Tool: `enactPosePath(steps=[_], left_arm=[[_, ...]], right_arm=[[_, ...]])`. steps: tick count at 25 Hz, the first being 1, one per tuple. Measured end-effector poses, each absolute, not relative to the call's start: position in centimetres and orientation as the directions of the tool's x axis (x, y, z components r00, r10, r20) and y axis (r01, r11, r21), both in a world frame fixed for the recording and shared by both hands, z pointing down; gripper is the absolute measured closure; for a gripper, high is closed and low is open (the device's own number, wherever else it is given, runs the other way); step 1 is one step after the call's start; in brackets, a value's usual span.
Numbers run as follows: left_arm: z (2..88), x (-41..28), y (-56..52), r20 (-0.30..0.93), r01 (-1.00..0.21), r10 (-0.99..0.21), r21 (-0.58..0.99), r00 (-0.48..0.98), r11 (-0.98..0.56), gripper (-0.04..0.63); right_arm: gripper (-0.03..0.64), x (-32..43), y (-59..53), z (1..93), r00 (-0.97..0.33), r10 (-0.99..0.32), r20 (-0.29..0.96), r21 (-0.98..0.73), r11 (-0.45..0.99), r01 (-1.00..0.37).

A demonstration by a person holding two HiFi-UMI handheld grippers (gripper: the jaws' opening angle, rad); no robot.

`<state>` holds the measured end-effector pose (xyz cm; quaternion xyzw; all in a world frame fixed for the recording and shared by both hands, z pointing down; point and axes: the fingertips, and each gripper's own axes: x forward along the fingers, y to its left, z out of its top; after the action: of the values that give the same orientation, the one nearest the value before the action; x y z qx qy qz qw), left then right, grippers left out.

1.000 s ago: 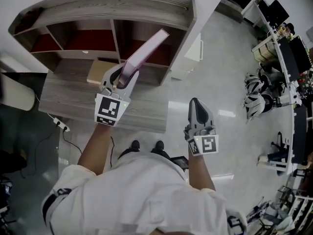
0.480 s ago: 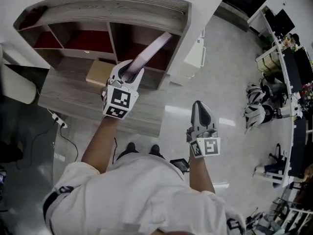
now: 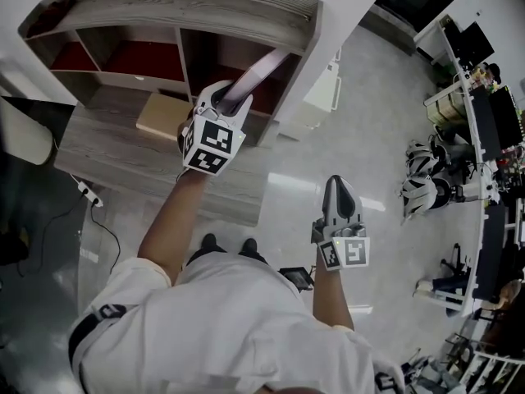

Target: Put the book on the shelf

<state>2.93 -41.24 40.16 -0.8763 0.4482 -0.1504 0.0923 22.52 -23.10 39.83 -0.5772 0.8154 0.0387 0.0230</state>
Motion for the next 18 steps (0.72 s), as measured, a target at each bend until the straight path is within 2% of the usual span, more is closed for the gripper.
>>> enactPosePath(steps=[18], left_arm=[[40.6, 6.2, -42.9, 0.136, -0.784, -0.818, -0.233, 0.559, -0.575, 0.439]], right_arm=[[0.601, 21.6, -23.0, 40.7, -0.349, -0.935, -0.063, 0.036, 0.347, -0.937]])
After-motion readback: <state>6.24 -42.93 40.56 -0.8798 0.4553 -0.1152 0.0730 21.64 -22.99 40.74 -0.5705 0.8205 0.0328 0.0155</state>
